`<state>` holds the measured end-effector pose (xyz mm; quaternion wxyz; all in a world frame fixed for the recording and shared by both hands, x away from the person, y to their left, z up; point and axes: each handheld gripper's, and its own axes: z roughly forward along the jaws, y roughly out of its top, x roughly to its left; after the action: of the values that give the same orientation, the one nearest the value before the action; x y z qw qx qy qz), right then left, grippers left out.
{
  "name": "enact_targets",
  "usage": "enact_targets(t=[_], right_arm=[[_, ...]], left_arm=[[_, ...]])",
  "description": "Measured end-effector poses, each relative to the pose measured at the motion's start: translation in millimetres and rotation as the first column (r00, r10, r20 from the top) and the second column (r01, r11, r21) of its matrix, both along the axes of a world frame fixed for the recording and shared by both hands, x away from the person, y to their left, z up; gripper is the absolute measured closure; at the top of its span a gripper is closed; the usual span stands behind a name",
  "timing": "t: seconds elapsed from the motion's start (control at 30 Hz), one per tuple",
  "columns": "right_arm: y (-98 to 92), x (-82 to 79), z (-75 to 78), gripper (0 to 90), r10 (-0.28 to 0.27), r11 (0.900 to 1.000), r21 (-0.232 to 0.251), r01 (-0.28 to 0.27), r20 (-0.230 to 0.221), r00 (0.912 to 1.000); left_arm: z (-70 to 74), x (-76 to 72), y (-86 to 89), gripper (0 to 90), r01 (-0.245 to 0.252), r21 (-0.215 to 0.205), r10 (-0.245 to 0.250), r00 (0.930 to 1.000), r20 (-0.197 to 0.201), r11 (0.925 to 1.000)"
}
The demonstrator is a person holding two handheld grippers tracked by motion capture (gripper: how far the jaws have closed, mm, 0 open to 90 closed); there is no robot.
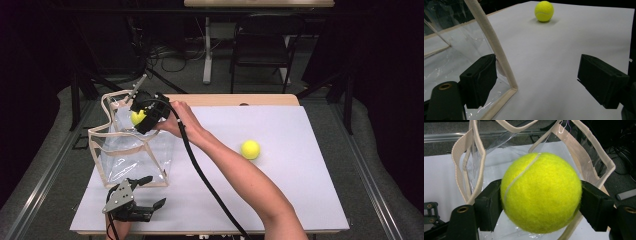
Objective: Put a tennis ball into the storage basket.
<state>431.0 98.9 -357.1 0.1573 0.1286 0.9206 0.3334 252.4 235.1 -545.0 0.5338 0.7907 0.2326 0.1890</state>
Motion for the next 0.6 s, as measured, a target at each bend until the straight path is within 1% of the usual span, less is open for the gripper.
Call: enact_targets(t=[0.13,0.23,0.4,0.6], right_arm=[[1.3,-0.8,-0.7,25.9,0.004,1.0,-0.006,-0.004,-0.002,1.0],[1.6,-0.2,-1.9,25.8,0.009,1.0,-0.021,-0.009,-0.003,1.0],[0.7,0.6,-2.4,25.8,0.005,1.0,-0.018,-0.005,-0.01,0.9999],[1.9,0.4,-3.8,25.7,0.008,0.999,-0.032,-0.008,-0.012,0.9999]], left_arm=[[0.2,-0.3,0.1,15.8,-0.001,0.0,0.001,1.0,0.0,1.0],[0.2,-0.3,0.5,15.8,-0.002,-0.001,0.002,1.0,-0.001,1.0],[0.1,-0.1,-0.2,15.8,0.002,0.001,-0.002,1.0,-0.001,1.0],[0.1,-0.3,-0.1,15.8,0.001,-0.001,-0.001,1.0,-0.001,1.0]])
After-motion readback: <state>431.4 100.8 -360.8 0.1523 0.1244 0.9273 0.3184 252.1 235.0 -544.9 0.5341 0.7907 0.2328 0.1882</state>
